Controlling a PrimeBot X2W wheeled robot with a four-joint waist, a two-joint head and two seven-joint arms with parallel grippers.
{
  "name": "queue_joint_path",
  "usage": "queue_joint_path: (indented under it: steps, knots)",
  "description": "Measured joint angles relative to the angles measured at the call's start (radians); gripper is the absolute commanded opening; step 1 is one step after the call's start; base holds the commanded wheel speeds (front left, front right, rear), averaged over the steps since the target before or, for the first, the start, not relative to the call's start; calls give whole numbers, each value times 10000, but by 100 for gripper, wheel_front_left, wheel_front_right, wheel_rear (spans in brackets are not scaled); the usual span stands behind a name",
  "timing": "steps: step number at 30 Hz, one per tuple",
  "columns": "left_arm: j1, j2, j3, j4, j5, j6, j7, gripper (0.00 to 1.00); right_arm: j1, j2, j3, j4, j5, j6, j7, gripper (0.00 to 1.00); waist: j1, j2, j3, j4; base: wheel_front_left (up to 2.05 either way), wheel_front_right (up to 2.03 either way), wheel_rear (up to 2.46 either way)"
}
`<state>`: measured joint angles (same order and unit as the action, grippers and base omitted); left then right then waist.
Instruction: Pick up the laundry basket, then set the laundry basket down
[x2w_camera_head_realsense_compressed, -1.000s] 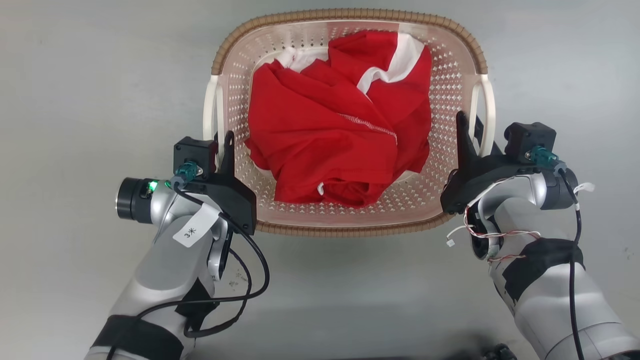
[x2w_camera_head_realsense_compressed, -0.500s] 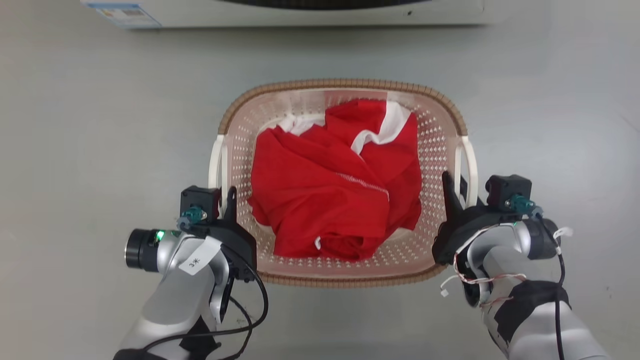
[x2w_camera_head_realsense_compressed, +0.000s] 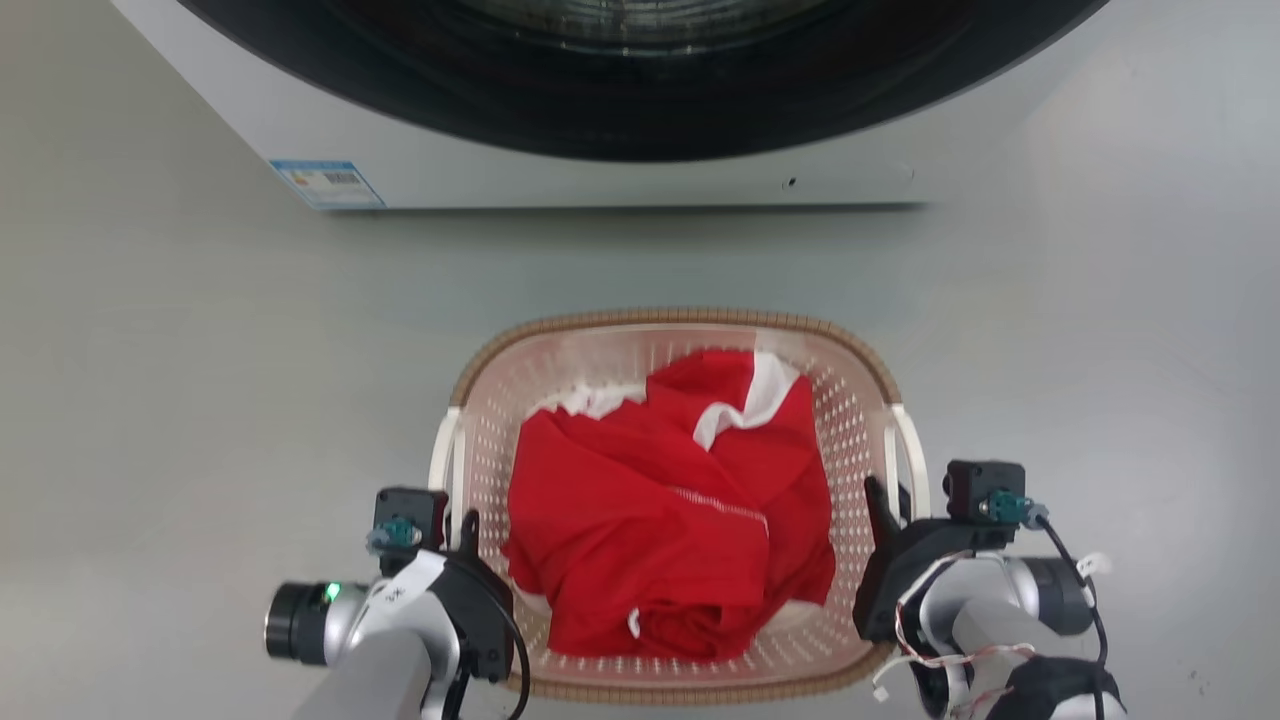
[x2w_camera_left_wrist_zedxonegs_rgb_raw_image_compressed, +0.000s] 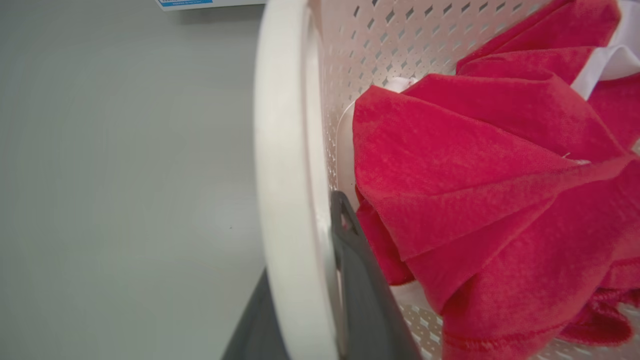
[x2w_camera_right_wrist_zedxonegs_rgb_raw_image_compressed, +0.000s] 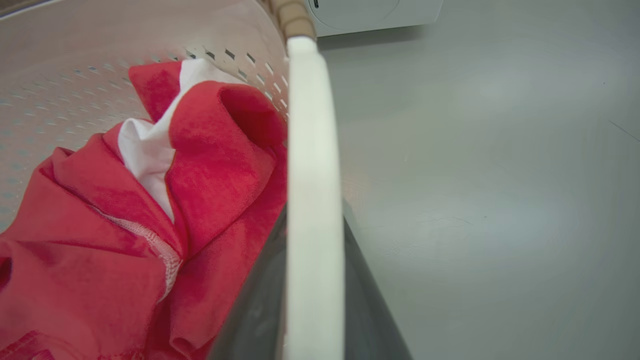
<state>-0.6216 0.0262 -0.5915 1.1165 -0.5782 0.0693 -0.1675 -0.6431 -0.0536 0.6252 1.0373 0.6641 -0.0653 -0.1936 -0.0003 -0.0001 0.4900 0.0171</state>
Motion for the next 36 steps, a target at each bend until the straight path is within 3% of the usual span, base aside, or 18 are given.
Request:
queue_joint_path:
  steps: [23, 36]
  knots:
    - [2659, 61, -817, 742, -947, -357, 1256, 0, 2770, -17, 2182, -533, 2211, -405, 1676, 0, 1, -2, -3411, 21, 0, 0, 0]
    - [3059, 107, -999, 719, -1101, -420, 1559, 0, 3240, -46, 2642, -558, 2899, -581, 2017, 0, 1, -2, -4631, -67, 0, 0, 0]
